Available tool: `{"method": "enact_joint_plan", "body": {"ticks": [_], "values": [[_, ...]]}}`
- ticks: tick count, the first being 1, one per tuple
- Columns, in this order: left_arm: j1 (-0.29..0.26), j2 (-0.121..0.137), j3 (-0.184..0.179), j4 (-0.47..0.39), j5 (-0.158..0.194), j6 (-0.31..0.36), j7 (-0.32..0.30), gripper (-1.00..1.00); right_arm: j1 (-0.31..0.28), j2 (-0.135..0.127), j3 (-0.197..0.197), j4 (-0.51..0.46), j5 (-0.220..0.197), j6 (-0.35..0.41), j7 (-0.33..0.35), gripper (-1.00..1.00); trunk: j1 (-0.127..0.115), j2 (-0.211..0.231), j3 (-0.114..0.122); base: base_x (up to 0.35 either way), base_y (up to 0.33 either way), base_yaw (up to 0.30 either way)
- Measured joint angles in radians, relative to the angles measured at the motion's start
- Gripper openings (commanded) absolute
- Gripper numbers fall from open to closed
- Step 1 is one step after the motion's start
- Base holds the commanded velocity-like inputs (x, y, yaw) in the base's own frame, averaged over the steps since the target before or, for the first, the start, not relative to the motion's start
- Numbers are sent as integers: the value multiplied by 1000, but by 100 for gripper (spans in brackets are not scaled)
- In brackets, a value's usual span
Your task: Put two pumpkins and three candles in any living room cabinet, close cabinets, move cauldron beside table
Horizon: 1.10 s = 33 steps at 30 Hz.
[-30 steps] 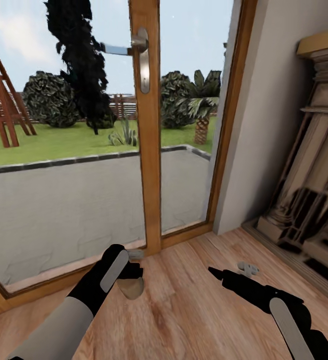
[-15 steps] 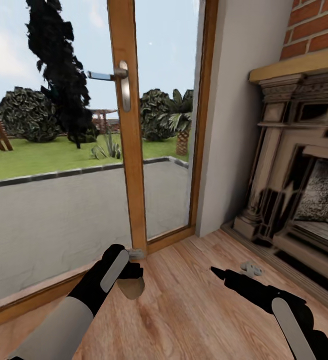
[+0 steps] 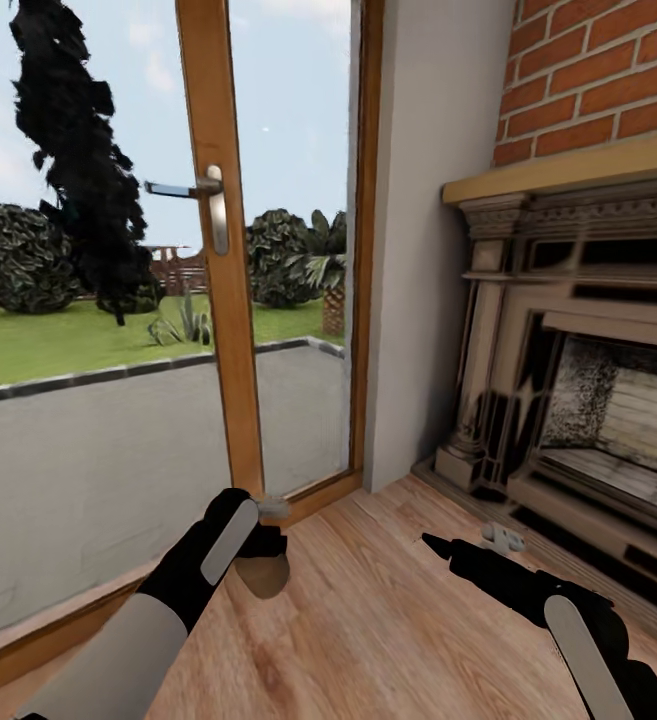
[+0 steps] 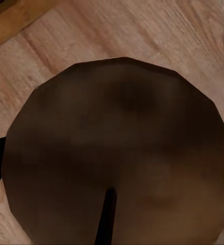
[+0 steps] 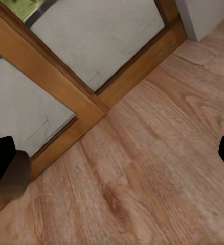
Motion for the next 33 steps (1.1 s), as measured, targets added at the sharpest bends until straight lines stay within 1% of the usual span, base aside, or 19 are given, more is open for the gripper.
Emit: {"method": "enact_joint_plan", "body": {"ticks": [3,8,12,29,33], "values": [[0,0,-1,0,0,0,0,-100,0,0,0,0,0,0,0,100,-1,1,15,0,0,-221],[0,0,-22,0,0,0,0,-100,0,0,0,1,0,0,0,100,-4,2,40,0,0,-221],[0,0,-29,0,0,0,0,-100,0,0,-1,1,0,0,0,100,-5,3,60,0,0,-221],[0,0,-34,-2,0,0,0,-100,0,0,-1,5,0,0,0,100,-13,7,145,0,0,-221],[0,0,-35,-3,0,0,0,-100,0,0,-1,11,-1,0,0,100,-28,35,163,0,0,-221]]}}
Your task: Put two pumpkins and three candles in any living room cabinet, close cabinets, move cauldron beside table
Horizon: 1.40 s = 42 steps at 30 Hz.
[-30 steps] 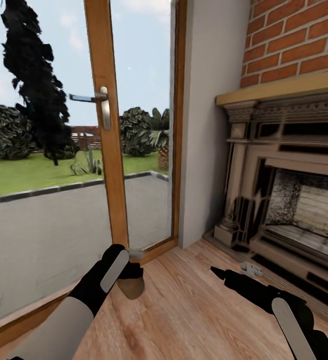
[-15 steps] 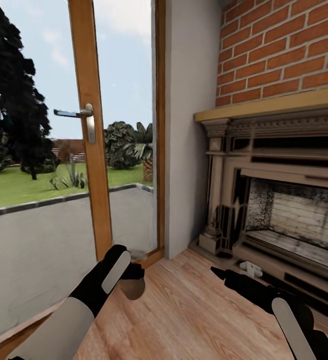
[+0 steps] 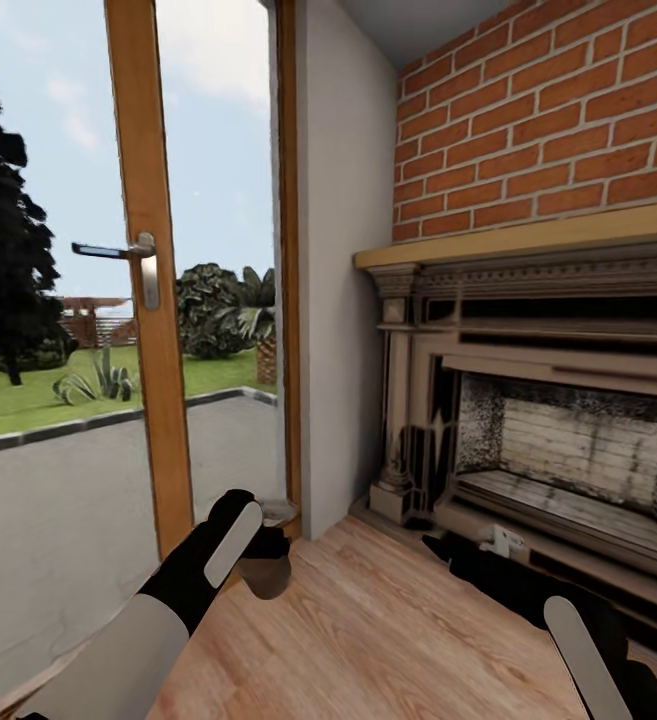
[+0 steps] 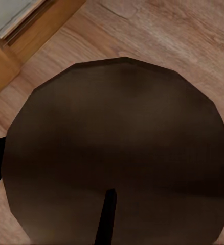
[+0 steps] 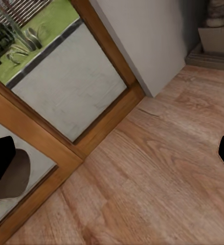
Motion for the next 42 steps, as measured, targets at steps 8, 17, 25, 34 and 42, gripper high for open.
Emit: {"method": "enact_joint_plan", "body": {"ticks": [8,17,25,34,42], "values": [[0,0,0,-2,-2,0,0,-100,0,0,0,5,0,0,0,100,-30,56,34,-83,0,-221],[0,0,0,-6,-1,0,0,-100,0,-1,0,5,-1,0,1,100,-65,119,73,-312,0,-221],[0,0,0,-8,-1,0,0,-100,0,-1,0,5,-1,0,1,100,-95,175,107,-338,0,-220],[0,0,-2,-8,-3,0,1,-100,0,-2,-1,4,-10,2,4,100,-130,238,146,-148,0,-219],[0,0,-7,-8,-3,0,0,-100,0,-2,-1,4,-11,3,4,100,-161,294,180,-6,0,-219]]}}
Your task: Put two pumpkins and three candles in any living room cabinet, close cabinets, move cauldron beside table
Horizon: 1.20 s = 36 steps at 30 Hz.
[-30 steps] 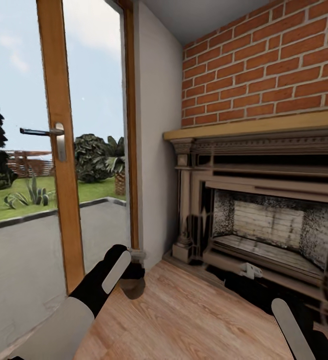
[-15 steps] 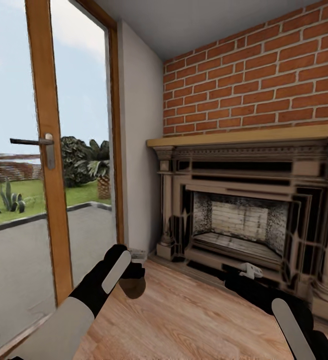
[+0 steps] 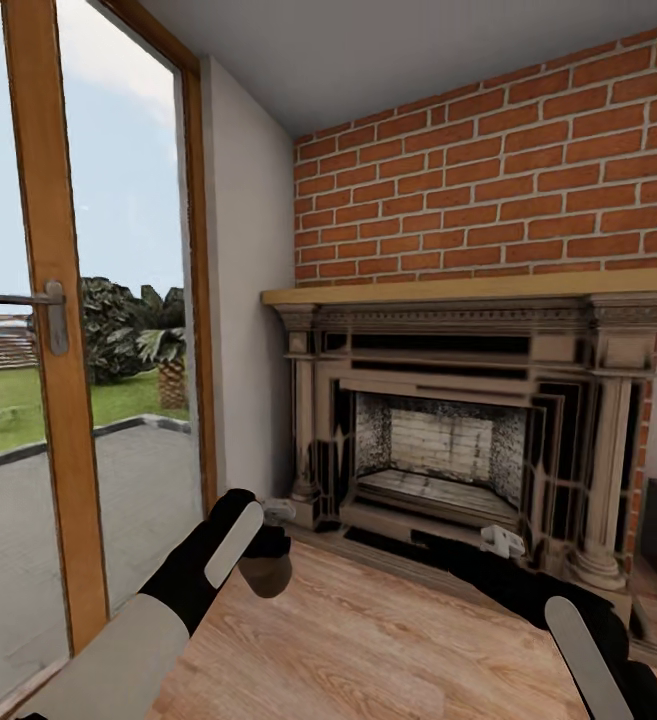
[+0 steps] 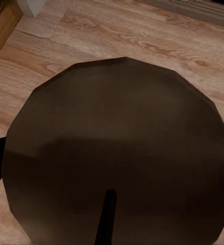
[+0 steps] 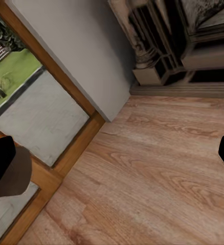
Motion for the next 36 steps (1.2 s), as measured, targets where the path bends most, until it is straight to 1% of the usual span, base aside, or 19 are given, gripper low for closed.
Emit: {"method": "enact_joint_plan", "body": {"ticks": [4,9,19,21,22,23,26,30,36], "values": [[0,0,0,0,0,0,1,-100,0,0,-1,1,0,0,0,100,-15,28,17,-1,0,-216],[0,0,-1,0,1,0,1,-100,0,1,-27,1,1,0,1,100,-35,63,38,0,0,-167],[0,0,-12,1,0,0,1,-100,0,0,-36,28,1,1,1,100,-73,133,71,0,0,-243],[0,0,-12,1,0,0,1,-100,0,0,-37,41,1,8,1,100,-81,147,77,0,0,-281],[0,0,-13,1,1,0,1,-100,0,1,-41,49,0,33,1,100,-84,154,80,0,0,-282],[0,0,-13,1,1,0,1,-100,-1,2,-49,53,1,54,1,100,-88,161,83,0,0,-283],[0,0,-13,1,1,0,1,-100,-1,3,-76,57,1,82,1,100,-100,182,93,0,0,-283],[0,-1,-13,5,2,0,1,-100,-2,3,-89,64,2,95,0,100,-115,210,105,0,0,-272],[0,-1,-13,8,2,0,1,-100,-7,2,-93,102,1,98,0,100,-138,252,119,0,0,-206]]}}
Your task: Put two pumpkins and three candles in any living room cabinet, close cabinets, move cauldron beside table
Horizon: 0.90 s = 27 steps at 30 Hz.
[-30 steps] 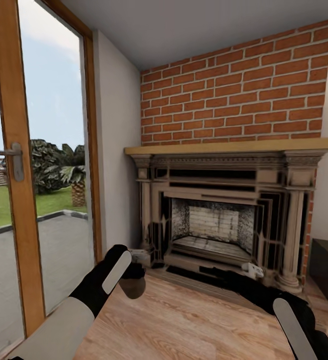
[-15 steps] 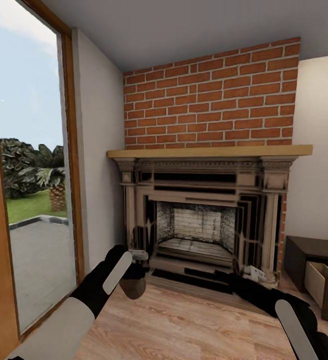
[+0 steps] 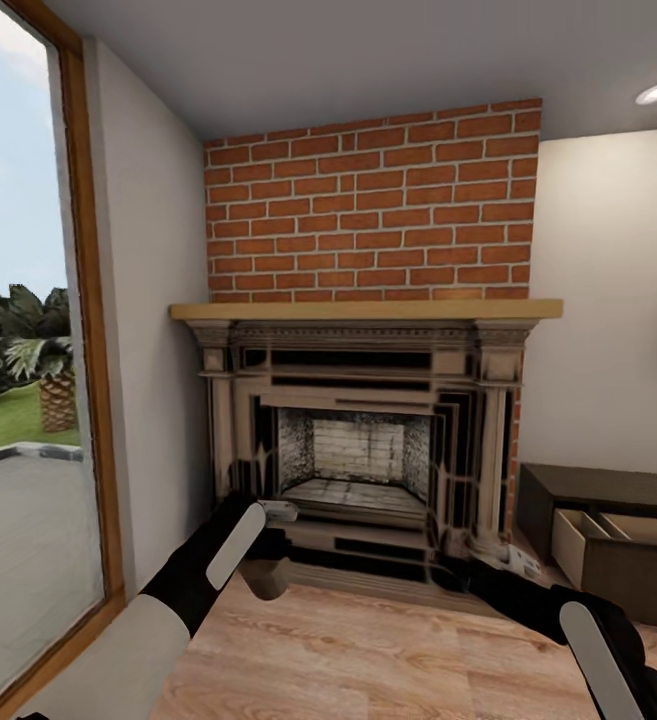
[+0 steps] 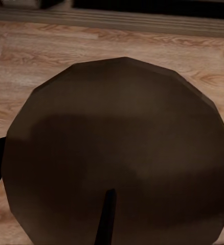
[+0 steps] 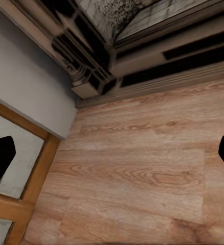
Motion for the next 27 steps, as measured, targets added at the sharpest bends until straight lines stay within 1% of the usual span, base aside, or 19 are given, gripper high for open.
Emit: {"method": "enact_joint_plan", "body": {"ticks": [11,14,27], "values": [[0,-5,0,4,-2,0,0,-100,-5,-1,-1,39,1,0,-2,100,-42,77,18,0,0,-31],[0,-6,0,5,-1,1,0,-100,-7,-2,-1,60,2,0,-3,100,-42,77,13,0,0,-1],[0,-7,0,5,-1,1,0,-100,-10,-3,-1,95,2,0,-3,100,-42,77,-8,0,0,0]]}}
